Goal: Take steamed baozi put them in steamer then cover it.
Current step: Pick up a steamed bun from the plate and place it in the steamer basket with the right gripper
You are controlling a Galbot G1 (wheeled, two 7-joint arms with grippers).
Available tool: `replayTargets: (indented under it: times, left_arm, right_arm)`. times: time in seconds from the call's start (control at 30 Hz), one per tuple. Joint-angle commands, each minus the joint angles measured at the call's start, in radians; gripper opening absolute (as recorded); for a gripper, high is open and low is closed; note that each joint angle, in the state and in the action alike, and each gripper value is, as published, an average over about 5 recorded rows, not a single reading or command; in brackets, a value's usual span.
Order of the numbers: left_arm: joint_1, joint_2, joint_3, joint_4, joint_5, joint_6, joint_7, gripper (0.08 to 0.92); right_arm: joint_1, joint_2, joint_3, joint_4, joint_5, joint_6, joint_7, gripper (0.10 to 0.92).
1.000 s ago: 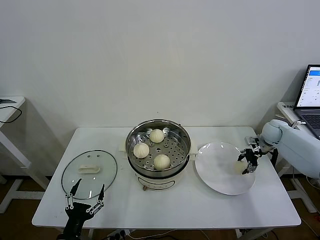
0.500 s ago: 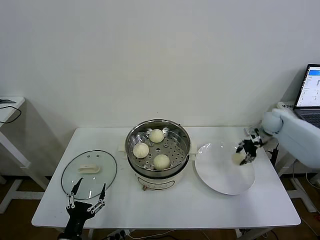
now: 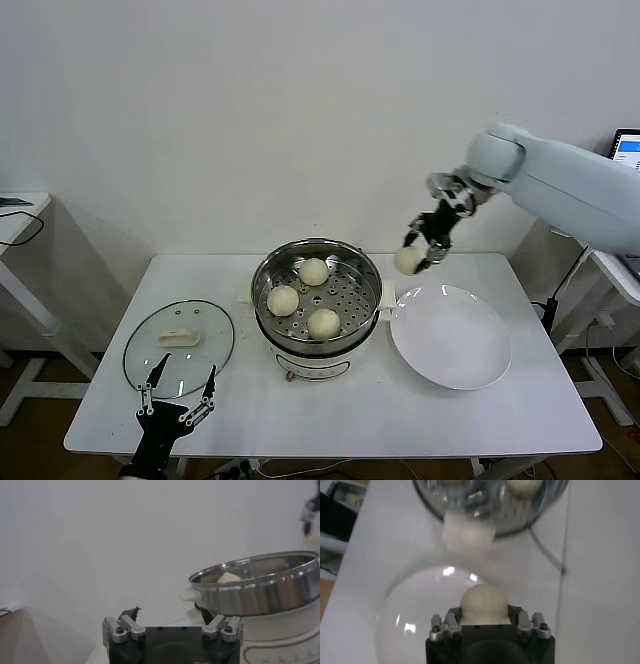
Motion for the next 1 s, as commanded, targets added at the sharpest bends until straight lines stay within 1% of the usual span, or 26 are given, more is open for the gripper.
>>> replayTargets:
  times: [0.03, 0.23, 0.53, 1.0]
  left_arm:
    - [0.001, 0.0, 0.0, -0.004, 0.002, -0.001, 0.0, 0.823]
    - [-0.001, -0.003, 0.0, -0.006, 0.002, -0.004, -0.002, 0.823]
    - [-0.004, -0.009, -0.005, -0.004, 0.002, -0.009, -0.003, 0.823]
    - [-0.006, -0.009, -0.01, 0.001, 0.001, -0.013, -0.005, 0.823]
  right_arm:
    - [0.13, 0.189, -0.147, 0.101, 0.135, -0.109, 0.051, 0.628]
    - [0.043, 0.241, -0.15, 0.04, 0.079, -0.122, 0.088, 0.628]
    - [-0.062, 0.263, -0.131, -0.041, 0.006, -0.117, 0.106, 0.623]
    - [-0.142, 0.286, -0.108, -0.108, -0.04, -0.11, 0.139, 0.625]
